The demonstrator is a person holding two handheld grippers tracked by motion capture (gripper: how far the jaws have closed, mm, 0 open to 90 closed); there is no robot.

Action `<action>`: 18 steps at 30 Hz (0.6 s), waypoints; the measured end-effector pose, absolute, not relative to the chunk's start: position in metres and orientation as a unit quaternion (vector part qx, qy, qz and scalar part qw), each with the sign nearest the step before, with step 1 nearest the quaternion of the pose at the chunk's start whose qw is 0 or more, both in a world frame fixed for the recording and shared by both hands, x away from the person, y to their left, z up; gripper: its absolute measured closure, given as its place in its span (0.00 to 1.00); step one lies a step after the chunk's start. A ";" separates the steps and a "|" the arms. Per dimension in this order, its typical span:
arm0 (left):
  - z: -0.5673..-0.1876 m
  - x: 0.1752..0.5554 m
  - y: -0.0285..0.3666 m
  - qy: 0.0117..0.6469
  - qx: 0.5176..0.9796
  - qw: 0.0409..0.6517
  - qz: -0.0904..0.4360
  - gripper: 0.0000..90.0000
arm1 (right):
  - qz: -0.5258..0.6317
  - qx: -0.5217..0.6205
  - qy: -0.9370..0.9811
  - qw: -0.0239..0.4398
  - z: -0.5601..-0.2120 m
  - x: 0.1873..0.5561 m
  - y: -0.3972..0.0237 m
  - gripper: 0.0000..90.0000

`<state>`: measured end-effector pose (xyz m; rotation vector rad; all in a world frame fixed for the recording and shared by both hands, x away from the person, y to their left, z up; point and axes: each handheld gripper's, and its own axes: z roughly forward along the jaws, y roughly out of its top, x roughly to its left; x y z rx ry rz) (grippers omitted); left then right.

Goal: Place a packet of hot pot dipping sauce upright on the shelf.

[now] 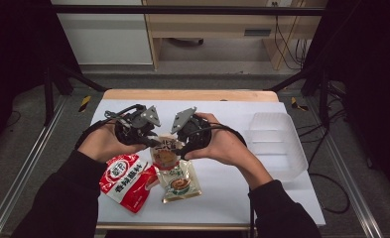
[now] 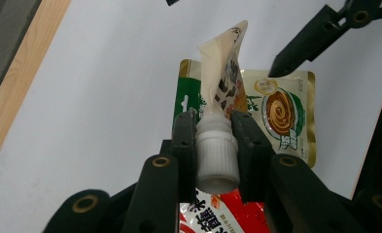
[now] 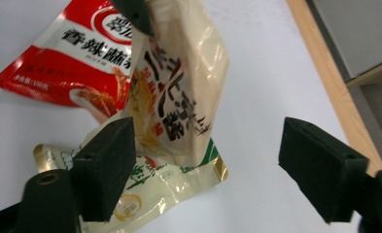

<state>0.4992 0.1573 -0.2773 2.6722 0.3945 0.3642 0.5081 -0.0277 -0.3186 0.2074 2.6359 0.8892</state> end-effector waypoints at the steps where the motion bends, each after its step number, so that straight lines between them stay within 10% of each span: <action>1: -0.277 0.499 0.157 0.140 0.960 0.206 0.131 0.82 | 0.314 0.073 0.930 0.175 -0.319 0.508 -0.028 0.24; 18: -0.278 0.499 0.155 0.136 0.959 0.212 0.129 0.82 | 0.316 0.057 0.936 0.143 -0.322 0.512 -0.023 0.76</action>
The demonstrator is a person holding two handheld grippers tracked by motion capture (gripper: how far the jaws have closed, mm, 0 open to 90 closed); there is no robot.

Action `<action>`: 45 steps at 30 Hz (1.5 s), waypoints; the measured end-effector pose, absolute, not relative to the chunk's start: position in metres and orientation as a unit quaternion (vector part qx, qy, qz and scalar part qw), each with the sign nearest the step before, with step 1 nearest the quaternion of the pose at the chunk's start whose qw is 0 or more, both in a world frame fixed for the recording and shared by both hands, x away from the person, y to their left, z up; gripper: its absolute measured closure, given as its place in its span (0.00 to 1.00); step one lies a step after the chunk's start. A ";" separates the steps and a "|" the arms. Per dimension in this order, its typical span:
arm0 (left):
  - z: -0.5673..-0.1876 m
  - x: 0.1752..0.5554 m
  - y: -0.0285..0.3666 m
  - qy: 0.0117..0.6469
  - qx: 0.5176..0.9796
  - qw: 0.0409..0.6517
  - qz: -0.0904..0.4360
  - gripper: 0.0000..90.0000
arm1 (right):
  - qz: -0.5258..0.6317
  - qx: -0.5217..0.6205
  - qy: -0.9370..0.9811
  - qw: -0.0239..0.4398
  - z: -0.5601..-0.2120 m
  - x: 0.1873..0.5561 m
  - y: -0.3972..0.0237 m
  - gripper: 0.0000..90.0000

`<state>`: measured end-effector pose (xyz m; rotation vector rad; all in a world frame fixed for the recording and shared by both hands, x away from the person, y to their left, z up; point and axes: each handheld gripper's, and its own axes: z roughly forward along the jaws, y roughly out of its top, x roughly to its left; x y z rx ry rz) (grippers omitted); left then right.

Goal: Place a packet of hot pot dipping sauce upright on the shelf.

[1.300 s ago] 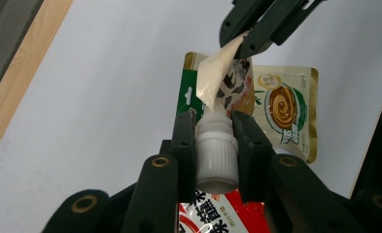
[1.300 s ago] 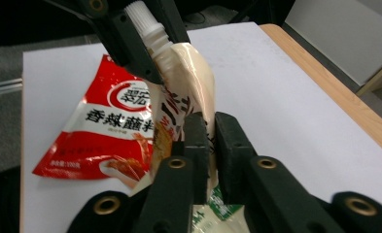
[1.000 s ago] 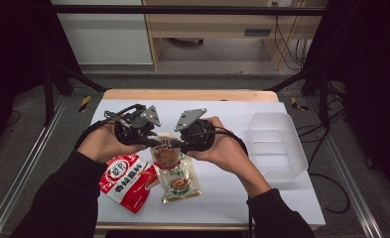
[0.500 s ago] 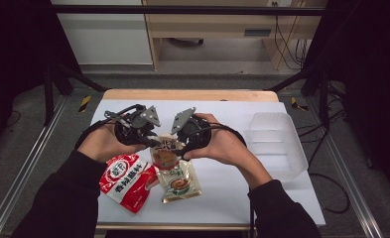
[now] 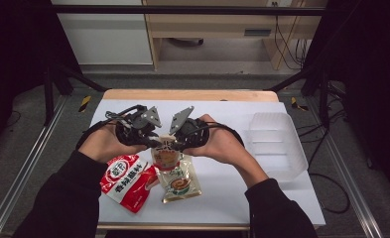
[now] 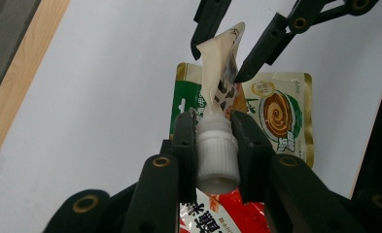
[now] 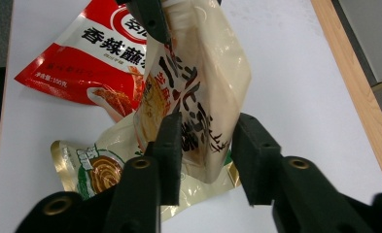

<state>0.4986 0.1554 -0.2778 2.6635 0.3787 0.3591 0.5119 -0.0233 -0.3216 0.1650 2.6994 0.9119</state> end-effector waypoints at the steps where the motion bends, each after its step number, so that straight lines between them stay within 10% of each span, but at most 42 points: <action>1: -0.278 0.499 0.155 0.135 0.959 0.214 0.128 0.82 | 0.317 0.060 0.936 0.142 -0.321 0.512 -0.024 0.82; 18: -0.275 0.501 0.160 0.148 0.944 0.267 0.121 0.79 | 0.325 0.076 0.933 0.137 -0.310 0.515 -0.032 0.99; 45: -0.324 0.501 0.187 0.197 0.950 0.206 0.130 0.20 | 0.304 0.160 0.910 0.233 -0.243 0.545 -0.176 0.99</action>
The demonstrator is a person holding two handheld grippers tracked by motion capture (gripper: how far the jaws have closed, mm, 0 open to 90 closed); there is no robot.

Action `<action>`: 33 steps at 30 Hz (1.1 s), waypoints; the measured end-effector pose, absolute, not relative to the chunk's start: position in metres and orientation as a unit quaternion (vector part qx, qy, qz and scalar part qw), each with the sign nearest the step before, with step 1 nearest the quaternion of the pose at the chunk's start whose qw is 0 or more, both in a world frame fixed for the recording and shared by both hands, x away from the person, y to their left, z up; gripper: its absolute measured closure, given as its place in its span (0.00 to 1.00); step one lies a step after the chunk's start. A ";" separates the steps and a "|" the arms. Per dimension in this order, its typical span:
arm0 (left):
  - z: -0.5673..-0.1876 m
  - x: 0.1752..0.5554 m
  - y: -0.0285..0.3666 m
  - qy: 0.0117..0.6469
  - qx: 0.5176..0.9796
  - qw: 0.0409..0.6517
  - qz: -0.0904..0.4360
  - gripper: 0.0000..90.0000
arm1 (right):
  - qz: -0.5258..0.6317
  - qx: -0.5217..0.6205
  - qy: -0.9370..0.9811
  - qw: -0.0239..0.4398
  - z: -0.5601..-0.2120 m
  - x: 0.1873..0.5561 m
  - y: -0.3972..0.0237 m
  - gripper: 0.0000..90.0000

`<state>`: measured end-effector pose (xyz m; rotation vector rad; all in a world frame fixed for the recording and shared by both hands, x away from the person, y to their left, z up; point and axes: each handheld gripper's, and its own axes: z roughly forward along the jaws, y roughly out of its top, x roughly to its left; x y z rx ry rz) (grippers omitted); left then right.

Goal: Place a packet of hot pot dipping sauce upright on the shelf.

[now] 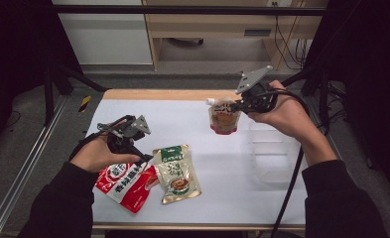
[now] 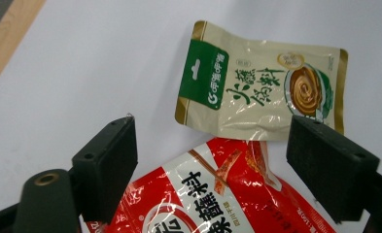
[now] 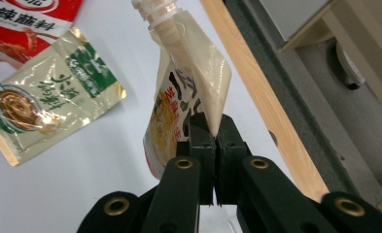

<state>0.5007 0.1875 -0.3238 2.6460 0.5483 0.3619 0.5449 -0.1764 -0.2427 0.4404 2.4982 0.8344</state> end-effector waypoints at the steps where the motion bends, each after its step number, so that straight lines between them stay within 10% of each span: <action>1: -0.328 0.500 0.189 0.199 0.951 0.201 0.128 0.19 | 0.305 0.162 0.909 0.235 -0.242 0.546 -0.180 0.99; 33: -0.380 0.491 0.261 0.312 0.913 0.224 0.141 0.16 | 0.301 0.260 0.875 0.276 -0.278 0.584 -0.303 0.99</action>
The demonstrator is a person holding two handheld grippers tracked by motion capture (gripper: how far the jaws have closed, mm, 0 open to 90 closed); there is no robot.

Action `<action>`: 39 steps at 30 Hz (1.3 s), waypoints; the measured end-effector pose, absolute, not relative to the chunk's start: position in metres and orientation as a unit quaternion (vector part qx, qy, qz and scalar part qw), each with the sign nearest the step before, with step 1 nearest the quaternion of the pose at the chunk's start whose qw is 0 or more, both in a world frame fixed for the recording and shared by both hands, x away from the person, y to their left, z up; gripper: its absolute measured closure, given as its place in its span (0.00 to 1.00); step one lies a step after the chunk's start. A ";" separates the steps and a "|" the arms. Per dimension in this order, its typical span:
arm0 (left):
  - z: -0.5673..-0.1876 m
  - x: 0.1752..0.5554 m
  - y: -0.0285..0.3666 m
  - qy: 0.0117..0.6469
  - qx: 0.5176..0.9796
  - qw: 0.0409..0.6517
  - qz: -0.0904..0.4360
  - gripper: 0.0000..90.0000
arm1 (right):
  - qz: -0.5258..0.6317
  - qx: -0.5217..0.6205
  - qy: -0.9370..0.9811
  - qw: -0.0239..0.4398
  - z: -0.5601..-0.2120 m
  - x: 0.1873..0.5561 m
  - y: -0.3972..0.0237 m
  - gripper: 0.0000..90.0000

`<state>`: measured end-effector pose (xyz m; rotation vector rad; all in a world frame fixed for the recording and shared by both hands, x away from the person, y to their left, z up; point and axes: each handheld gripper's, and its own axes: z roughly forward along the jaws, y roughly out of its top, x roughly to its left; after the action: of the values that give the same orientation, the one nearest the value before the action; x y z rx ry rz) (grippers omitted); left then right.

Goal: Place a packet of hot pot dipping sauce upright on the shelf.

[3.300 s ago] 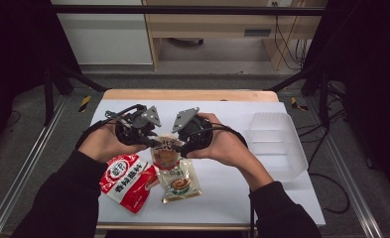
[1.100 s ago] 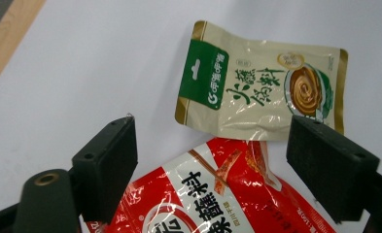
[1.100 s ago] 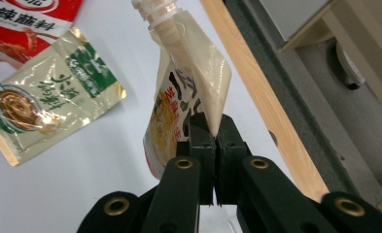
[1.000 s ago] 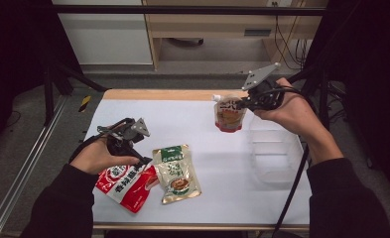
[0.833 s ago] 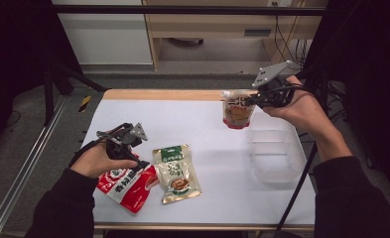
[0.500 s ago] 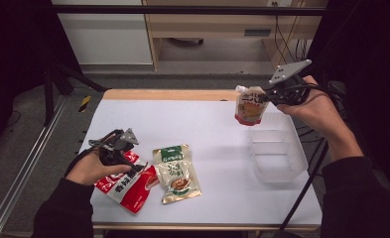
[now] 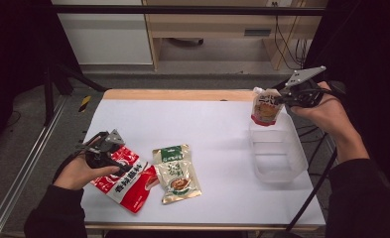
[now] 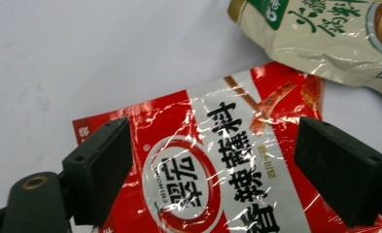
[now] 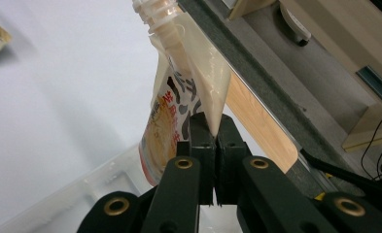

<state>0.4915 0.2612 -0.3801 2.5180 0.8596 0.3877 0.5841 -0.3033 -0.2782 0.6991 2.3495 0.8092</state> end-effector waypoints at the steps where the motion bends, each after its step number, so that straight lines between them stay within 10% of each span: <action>1: -0.381 0.492 0.264 0.315 0.912 0.224 0.140 0.16 | 0.301 0.262 0.875 0.275 -0.281 0.586 -0.305 0.99; 39: -0.386 0.492 0.273 0.320 0.911 0.222 0.134 0.15 | 0.303 0.290 0.882 0.213 -0.359 0.604 -0.313 0.99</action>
<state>0.4920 0.2732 -0.3859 2.5173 0.8850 0.3692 0.6042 -0.3128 -0.3589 0.8051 2.4495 0.8422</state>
